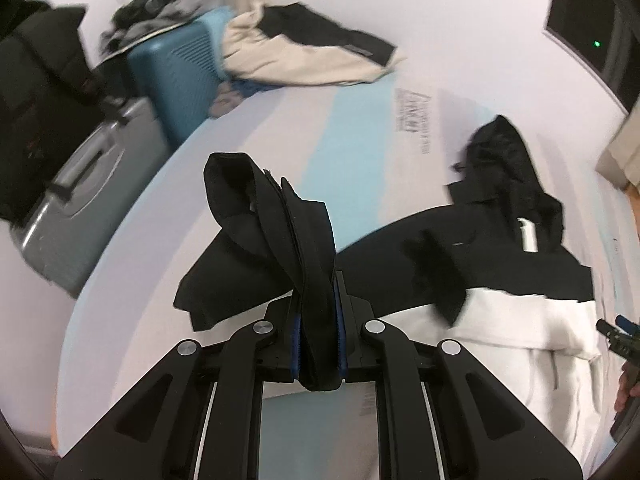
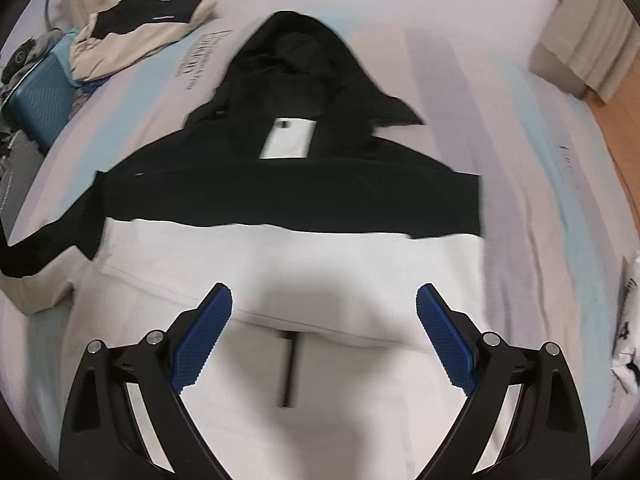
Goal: Fold large clothes
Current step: 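Fold the held sleeve across the jacket body with the left gripper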
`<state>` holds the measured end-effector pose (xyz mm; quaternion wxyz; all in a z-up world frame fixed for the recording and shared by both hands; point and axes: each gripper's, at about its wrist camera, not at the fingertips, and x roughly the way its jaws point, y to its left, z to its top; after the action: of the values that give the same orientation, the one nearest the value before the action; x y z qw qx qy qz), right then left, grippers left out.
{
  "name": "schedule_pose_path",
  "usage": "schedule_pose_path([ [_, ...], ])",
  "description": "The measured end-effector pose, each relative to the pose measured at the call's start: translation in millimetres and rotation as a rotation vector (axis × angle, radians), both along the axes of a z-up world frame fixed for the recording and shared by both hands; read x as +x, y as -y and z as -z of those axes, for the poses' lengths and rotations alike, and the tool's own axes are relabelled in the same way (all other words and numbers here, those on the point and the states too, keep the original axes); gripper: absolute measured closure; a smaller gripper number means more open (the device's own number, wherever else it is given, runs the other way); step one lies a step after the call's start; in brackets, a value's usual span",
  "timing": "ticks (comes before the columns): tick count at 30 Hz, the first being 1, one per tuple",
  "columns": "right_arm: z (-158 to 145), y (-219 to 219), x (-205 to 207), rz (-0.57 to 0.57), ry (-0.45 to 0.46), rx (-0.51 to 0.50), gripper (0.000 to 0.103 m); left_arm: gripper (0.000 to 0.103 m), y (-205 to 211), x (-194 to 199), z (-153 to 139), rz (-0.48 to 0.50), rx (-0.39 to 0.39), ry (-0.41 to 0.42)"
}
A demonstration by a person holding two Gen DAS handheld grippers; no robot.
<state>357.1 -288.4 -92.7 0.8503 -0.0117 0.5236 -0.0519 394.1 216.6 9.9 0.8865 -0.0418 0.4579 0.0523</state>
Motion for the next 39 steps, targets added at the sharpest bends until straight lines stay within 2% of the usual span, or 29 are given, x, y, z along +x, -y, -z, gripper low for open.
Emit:
schedule_pose_path([
  [11,-10,87,-30,0.012,0.017,-0.038,0.013,0.092,164,23,-14,0.166,0.001,0.054],
  [16,-14,126,-35,0.042,0.029,-0.023,0.013,0.092,245,33,-13,0.261,-0.012,0.067],
  [22,-12,157,-34,0.077,0.029,-0.044,0.012,0.092,336,47,25,0.343,-0.01,-0.001],
  [29,-10,195,-29,0.109,0.039,-0.035,0.012,0.092,425,41,56,0.428,0.021,-0.035],
  [39,1,250,-24,0.116,0.032,-0.013,0.012,0.092,518,39,89,0.473,0.034,-0.075],
])
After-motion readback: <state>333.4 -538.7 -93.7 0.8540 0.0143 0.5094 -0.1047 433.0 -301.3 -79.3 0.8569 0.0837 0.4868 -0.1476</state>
